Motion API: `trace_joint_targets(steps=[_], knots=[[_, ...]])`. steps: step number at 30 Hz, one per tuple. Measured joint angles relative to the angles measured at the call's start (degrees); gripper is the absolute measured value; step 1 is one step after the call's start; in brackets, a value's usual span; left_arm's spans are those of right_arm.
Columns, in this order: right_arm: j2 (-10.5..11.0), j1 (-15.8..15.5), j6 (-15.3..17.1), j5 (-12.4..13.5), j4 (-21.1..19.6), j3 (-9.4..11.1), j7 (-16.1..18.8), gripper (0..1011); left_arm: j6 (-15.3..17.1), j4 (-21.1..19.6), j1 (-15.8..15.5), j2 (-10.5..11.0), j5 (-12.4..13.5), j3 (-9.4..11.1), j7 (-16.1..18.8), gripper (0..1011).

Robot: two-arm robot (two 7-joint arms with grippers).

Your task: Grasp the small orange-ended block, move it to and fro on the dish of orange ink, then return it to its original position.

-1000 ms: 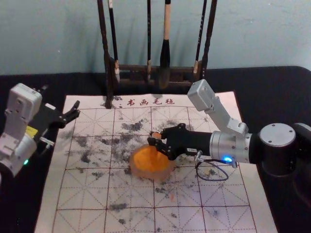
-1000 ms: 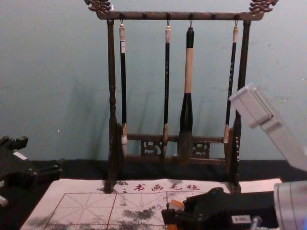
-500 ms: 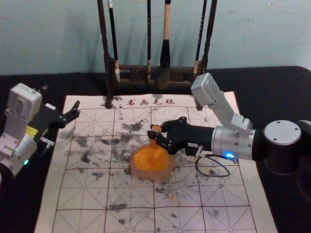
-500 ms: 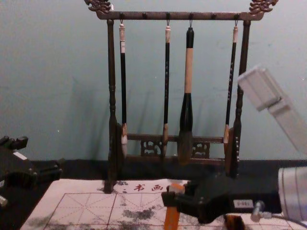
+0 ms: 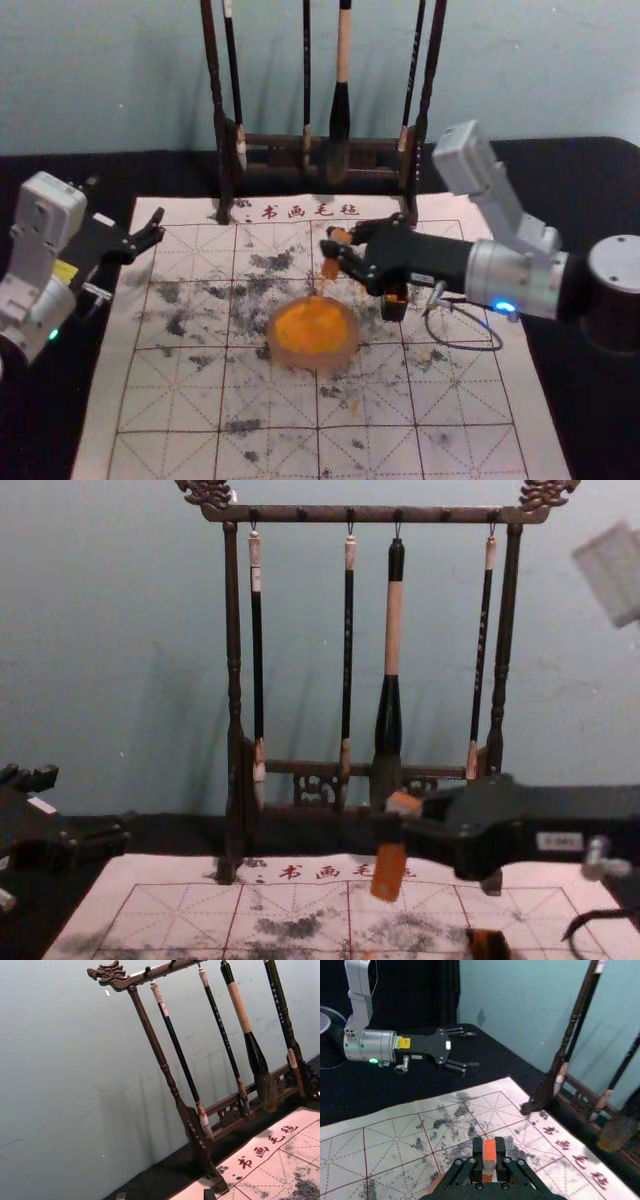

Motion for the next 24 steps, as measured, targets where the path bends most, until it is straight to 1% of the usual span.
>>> trace_joint_targets(steps=[5,6,11,12,16,17,19,24], knots=[[1.94,-2.10,0.58,0.78,-3.41,1.68,-1.80,116,0.00,0.00,0.00,0.00,0.00,0.00,0.00,1001],[2.48,-3.14,0.92,1.01,-4.48,2.36,-2.94,116,0.00,0.00,0.00,0.00,0.00,0.00,0.00,1001],[3.60,-6.25,1.90,1.46,-7.42,4.34,-6.26,117,0.00,0.00,0.00,0.00,0.00,0.00,0.00,1001],[3.89,-7.27,2.21,1.53,-8.14,4.90,-7.18,117,0.00,0.00,0.00,0.00,0.00,0.00,0.00,1001],[4.53,-9.59,2.94,1.52,-9.59,6.15,-9.18,116,0.00,0.00,0.00,0.00,0.00,0.00,0.00,1001],[4.53,-9.59,2.94,1.52,-9.59,6.15,-9.18,116,0.00,0.00,0.00,0.00,0.00,0.00,0.00,1001],[4.78,-11.00,3.53,1.47,-10.06,6.93,-10.27,116,0.00,0.00,0.00,0.00,0.00,0.00,0.00,1001],[4.79,-12.30,4.21,1.02,-10.15,7.80,-11.20,116,0.00,0.00,0.00,0.00,0.00,0.00,0.00,1001]])
